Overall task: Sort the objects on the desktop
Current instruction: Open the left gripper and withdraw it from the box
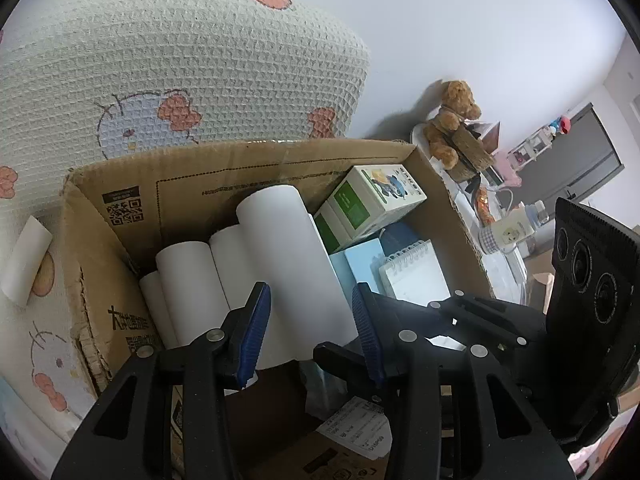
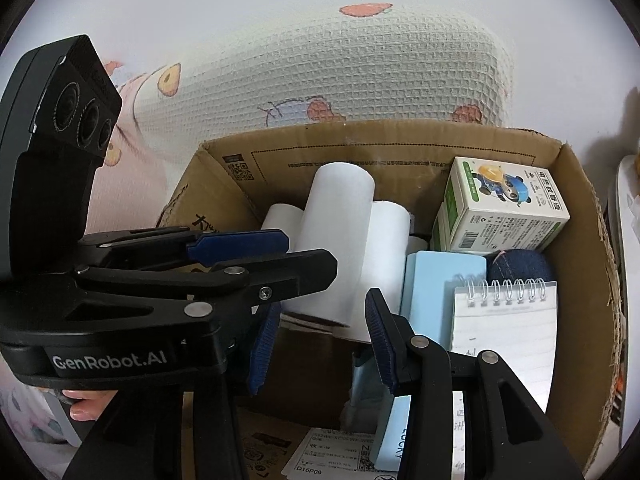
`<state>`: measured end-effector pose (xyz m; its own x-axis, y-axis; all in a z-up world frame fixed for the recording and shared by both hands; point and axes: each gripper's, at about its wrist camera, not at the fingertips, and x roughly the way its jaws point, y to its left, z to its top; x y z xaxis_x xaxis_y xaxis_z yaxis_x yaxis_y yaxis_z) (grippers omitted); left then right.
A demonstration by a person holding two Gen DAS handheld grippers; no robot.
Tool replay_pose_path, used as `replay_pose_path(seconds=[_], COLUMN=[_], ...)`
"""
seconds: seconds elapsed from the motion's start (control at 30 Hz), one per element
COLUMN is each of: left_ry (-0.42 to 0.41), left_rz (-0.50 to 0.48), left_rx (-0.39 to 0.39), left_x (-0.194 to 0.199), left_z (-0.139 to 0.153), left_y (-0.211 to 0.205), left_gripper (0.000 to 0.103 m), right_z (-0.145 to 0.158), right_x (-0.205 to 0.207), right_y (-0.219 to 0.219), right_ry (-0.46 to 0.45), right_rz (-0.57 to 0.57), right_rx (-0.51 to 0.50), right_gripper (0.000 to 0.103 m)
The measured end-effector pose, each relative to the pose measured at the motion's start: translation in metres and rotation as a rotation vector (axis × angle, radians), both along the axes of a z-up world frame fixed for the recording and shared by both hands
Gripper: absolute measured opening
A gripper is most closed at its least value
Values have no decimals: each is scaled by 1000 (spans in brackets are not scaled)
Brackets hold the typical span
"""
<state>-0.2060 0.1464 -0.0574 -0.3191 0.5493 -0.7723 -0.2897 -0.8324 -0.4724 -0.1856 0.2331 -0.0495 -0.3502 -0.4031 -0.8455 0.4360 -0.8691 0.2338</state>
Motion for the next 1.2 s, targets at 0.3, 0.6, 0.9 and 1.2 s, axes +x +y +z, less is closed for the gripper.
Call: replay_pose_path(seconds=[0.3,0.6,0.9,1.2], left_ry=[-1,135,240,377], left_rz=[-8,30,51,220], left_rx=[13,-66,-23,13], left_x=[2,19,40,69], left_z=[-1,22,53,68], left_y=[-1,-7,-43,-117], left_gripper=[38,47,48,27], right_z=[4,23,46,56], right_x=[4,14,25,37], right_y=[-3,-9,-35,-75], right_ry=[8,33,79,94], right_rz=[2,9,50,102], right_rx=[23,73,109,105], right_gripper=[40,40,40,41])
